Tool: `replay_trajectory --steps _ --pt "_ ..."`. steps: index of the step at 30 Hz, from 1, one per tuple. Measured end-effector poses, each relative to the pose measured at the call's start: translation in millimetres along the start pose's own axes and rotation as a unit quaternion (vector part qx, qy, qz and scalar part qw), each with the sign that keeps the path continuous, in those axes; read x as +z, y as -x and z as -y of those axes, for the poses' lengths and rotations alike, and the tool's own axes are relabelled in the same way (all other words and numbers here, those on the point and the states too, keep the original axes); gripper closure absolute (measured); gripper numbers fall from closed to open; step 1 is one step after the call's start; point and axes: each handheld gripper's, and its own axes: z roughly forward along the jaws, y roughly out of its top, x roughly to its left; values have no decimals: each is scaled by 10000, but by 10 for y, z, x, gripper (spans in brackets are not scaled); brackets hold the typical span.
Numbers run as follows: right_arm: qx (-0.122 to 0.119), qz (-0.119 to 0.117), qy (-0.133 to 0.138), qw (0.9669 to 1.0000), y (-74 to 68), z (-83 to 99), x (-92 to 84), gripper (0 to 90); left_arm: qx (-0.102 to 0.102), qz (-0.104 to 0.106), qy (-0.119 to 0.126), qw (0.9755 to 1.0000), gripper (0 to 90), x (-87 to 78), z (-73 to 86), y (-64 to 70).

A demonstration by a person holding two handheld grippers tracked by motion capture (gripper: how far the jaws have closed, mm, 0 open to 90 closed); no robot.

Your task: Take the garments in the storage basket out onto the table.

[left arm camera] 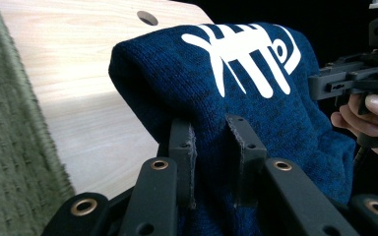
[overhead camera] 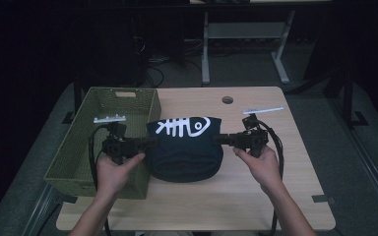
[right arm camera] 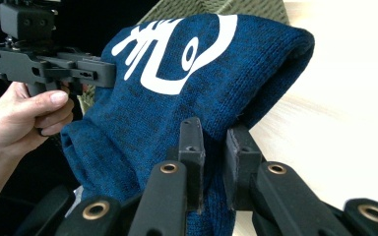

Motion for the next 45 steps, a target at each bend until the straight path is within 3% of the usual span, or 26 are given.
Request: replay_trajectory --steps 22,26,45 --pt "-168 -150 -214 9995 -370 -421 425 796 -10 -244 -34 9997 753 -552 -262 -273" --pt "-185 -175 -282 9993 -436 -486 533 796 -31 -345 -48 9994 753 -641 -277 -322" --pt "-223 -355 -431 9982 -674 -723 995 796 -215 -444 -44 9988 753 -1010 -325 -693"
